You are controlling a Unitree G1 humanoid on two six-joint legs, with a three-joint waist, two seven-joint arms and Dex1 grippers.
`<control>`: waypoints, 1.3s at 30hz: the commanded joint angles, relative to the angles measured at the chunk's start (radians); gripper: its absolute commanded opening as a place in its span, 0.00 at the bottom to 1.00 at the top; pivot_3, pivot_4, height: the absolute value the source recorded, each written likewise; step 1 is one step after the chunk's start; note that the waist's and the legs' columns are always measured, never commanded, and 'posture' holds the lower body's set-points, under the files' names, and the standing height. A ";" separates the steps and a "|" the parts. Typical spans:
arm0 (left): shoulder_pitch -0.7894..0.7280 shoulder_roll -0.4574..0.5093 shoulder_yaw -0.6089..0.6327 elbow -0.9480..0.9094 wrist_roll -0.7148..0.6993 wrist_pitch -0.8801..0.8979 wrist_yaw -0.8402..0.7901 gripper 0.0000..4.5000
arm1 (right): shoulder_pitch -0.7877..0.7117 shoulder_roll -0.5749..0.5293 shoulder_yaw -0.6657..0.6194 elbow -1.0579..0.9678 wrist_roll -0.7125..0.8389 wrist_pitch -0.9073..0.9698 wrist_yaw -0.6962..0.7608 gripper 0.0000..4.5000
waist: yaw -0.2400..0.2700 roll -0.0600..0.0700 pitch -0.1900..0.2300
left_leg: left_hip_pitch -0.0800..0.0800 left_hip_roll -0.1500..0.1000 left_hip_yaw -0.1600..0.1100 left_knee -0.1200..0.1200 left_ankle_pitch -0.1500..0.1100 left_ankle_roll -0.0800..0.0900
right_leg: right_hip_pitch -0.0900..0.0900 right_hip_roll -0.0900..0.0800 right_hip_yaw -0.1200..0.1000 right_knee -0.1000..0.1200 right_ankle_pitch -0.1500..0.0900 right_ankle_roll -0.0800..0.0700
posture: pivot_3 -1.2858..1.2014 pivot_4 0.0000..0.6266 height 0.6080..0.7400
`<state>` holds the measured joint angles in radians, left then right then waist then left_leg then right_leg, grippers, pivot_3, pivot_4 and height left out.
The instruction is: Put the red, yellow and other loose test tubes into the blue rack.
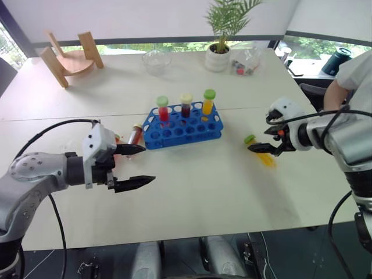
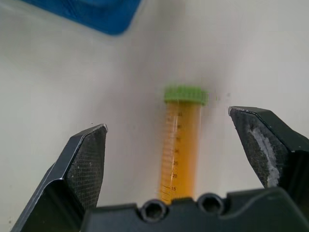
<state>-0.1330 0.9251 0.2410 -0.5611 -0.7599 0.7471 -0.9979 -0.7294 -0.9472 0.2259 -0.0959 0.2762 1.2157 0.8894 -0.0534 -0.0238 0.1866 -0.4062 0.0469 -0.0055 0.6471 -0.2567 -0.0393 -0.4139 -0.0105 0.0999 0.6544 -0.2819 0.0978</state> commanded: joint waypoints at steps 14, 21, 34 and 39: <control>-0.015 0.060 0.020 0.041 0.027 -0.058 -0.048 1.00 | -0.240 0.153 0.198 0.565 -0.178 -0.247 0.222 0.19 | -0.018 -0.001 0.000 | -0.002 0.001 0.002 0.001 0.000 0.000 | -0.003 0.000 0.001 0.000 0.002 0.003 | 0.52 0.24 1.00; -0.011 0.040 0.068 0.039 0.010 -0.038 0.011 1.00 | -0.151 0.426 -0.297 0.316 0.039 -0.494 -0.048 0.19 | -0.017 0.000 0.000 | -0.004 0.000 0.003 0.000 0.000 0.000 | -0.010 0.001 0.003 0.009 0.002 0.003 | 0.52 0.24 1.00; -0.048 0.024 0.028 0.016 -0.030 0.001 0.087 1.00 | 0.104 0.845 -0.380 0.308 0.078 -1.143 -0.213 0.19 | -0.019 0.000 0.000 | -0.004 -0.001 0.001 0.001 0.002 -0.003 | -0.009 0.000 0.001 0.011 0.003 0.004 | 0.52 0.24 1.00; -0.047 0.034 0.041 0.006 -0.041 0.016 0.090 1.00 | 0.086 0.863 -0.370 0.440 0.067 -1.254 -0.212 0.19 | -0.019 0.000 0.001 | -0.003 0.000 0.001 0.000 0.002 -0.003 | -0.009 0.001 0.001 0.012 0.003 0.004 | 0.52 0.24 1.00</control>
<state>-0.1704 0.9454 0.2560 -0.5250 -0.7862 0.7598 -0.9110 -0.6222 -0.0870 -0.1403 0.3403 0.3406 0.0101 0.6736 -0.0721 -0.0234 0.1872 -0.4092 0.0471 -0.0046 0.6470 -0.2549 -0.0427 -0.4232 -0.0097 0.1012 0.6659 -0.2792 0.1012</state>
